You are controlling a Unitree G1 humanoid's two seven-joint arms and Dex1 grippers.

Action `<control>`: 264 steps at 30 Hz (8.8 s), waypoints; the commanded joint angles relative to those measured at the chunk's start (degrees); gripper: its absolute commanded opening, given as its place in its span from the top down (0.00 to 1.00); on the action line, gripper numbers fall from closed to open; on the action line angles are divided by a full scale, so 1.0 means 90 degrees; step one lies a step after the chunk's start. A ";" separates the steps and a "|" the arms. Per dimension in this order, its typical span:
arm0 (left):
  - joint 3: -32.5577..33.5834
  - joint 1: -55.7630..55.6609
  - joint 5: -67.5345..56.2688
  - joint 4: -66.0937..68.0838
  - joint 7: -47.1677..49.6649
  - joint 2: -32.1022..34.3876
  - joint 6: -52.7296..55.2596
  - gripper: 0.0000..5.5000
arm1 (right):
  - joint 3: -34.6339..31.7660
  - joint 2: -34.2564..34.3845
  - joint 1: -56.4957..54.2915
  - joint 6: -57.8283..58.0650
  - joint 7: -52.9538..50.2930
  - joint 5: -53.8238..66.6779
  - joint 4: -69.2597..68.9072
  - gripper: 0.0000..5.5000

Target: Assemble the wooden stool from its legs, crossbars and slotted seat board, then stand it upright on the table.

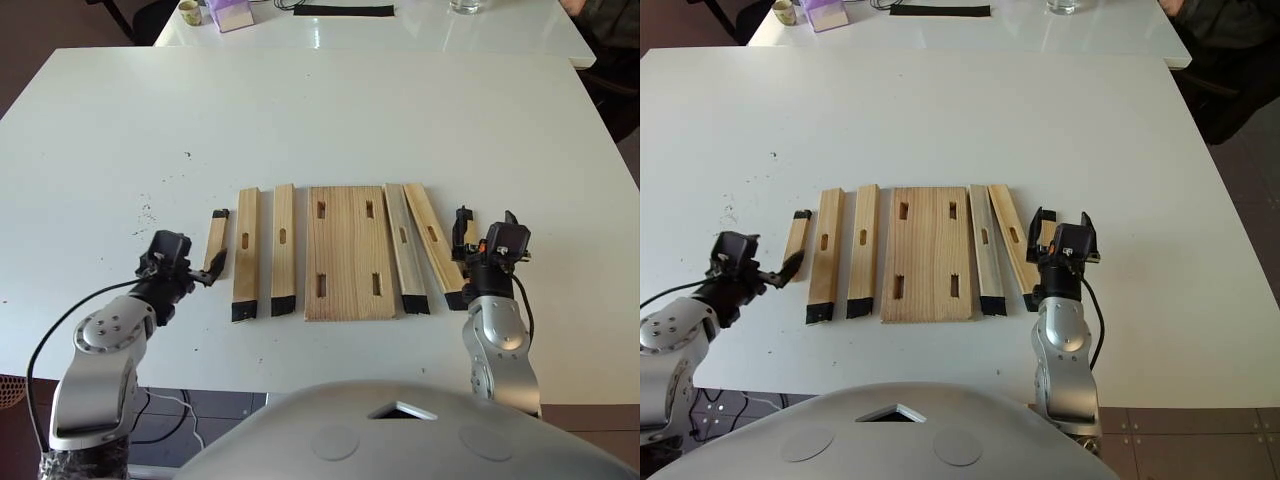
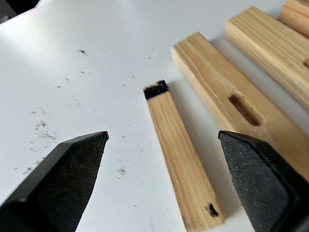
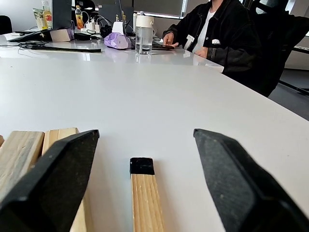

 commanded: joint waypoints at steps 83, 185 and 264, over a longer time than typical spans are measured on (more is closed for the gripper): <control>-0.2332 -0.3657 -0.3224 0.0561 -0.2746 0.0149 -0.0846 0.67 | -0.1006 -0.5785 -0.4950 0.3389 0.8183 0.6258 0.0516 0.76; -0.2063 -0.2029 -0.0637 0.0980 -0.1676 0.0029 -0.2508 0.50 | -0.0183 -0.3249 0.0768 0.4646 0.2723 0.2153 -0.2583 0.44; -0.0432 -0.4690 -0.7286 0.0767 -0.1926 0.0414 0.0629 0.29 | -0.2521 -0.4727 -0.3566 0.3960 0.6183 0.7511 -0.1404 0.62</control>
